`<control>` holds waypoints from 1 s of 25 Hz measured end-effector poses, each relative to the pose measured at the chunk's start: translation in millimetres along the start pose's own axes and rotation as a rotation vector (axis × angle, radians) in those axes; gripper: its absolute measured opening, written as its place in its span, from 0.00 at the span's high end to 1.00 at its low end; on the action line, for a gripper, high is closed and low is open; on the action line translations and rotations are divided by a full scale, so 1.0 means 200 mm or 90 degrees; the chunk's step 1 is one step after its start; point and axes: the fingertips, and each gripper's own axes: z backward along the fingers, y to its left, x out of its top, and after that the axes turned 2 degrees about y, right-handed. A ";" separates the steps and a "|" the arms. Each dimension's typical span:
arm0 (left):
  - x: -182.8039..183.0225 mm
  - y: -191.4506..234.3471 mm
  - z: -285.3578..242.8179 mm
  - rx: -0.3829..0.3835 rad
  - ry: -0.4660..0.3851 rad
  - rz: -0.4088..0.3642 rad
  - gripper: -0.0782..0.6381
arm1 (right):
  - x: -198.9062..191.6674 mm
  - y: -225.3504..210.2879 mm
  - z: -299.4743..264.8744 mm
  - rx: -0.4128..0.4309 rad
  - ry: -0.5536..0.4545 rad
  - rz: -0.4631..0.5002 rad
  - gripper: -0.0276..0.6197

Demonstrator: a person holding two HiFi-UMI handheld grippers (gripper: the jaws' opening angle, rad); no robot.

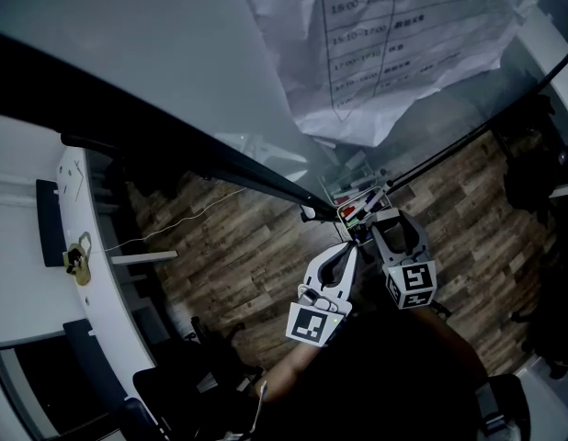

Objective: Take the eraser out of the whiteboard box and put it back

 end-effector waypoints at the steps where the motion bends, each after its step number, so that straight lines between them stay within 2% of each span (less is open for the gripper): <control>1: 0.00 0.00 0.00 0.000 0.000 0.000 0.88 | 0.01 0.00 0.01 -0.002 -0.004 -0.001 0.57; 14: 0.06 -0.04 0.06 -0.014 -0.031 -0.006 0.88 | 0.20 -0.01 0.20 -0.034 -0.089 -0.013 0.58; 15: 0.06 -0.05 0.07 -0.015 -0.036 -0.007 0.88 | 0.22 0.00 0.23 -0.037 -0.097 -0.012 0.60; 18: 0.08 -0.06 0.11 -0.018 -0.047 -0.010 0.88 | 0.24 0.02 0.30 -0.052 -0.113 -0.014 0.87; 21: 0.10 -0.07 0.17 -0.020 -0.058 -0.014 0.88 | 0.25 0.07 0.35 -0.044 -0.115 -0.032 0.93; 25: 0.13 -0.09 0.23 -0.023 -0.074 -0.020 0.88 | 0.24 0.13 0.42 -0.023 -0.127 -0.056 0.93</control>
